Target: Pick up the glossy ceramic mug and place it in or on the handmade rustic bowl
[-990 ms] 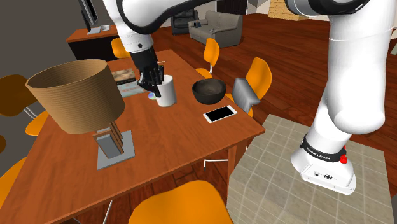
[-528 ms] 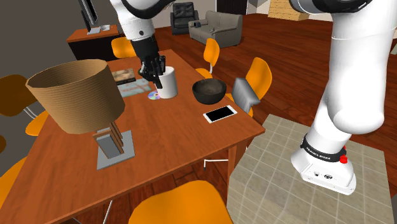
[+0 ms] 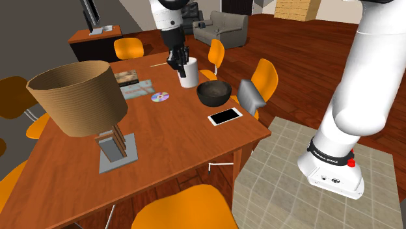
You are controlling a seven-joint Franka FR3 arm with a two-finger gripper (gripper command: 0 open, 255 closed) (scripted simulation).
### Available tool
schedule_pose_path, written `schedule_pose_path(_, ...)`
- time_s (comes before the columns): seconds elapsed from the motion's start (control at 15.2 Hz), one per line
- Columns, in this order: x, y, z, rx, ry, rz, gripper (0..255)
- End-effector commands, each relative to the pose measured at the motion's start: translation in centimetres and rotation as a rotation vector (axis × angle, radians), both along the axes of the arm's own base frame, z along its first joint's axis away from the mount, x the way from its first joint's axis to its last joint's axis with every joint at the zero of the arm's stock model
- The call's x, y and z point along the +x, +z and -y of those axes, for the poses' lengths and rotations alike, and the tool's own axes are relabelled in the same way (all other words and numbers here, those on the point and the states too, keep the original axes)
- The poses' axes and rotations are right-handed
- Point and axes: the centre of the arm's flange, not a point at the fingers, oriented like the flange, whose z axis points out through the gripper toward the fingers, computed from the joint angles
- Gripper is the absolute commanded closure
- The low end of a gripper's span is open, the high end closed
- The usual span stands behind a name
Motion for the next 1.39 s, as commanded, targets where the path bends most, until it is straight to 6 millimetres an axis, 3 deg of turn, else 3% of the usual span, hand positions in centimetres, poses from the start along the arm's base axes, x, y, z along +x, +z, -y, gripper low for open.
schedule_pose_path(0.0, -0.1, 0.0, 2.8, 0.001, 0.001, 0.000, 255)
schedule_pose_path(0.66, -1.0, 1.1, 16.0, 0.001, 0.001, 0.000, 255)
schedule_pose_path(1.32, -1.0, -4.2, 16.0, 0.001, 0.001, 0.000, 255)
